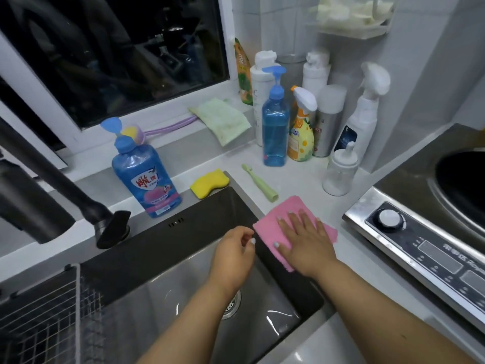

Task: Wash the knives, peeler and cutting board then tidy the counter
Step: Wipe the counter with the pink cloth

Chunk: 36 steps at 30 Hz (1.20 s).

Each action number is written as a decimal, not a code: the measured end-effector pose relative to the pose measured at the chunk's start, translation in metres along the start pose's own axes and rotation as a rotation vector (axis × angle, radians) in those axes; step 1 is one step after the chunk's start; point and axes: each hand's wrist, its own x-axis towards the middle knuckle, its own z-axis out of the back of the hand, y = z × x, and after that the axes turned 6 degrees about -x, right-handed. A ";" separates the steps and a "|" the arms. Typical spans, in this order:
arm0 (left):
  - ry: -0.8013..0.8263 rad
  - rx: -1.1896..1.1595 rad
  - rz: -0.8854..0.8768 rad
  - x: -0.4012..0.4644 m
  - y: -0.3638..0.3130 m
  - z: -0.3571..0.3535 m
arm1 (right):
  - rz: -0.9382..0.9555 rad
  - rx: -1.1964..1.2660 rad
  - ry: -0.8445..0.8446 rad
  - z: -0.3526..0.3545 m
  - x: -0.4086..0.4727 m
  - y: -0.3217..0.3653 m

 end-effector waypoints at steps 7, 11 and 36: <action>0.056 0.027 0.074 -0.038 0.006 -0.002 | -0.050 -0.016 0.019 -0.004 -0.031 -0.011; 0.103 0.122 0.088 -0.078 0.020 0.002 | -0.099 -0.006 0.050 -0.004 -0.058 -0.009; 0.033 0.537 -0.098 -0.197 0.039 -0.023 | -0.115 -0.056 0.073 -0.038 -0.173 0.010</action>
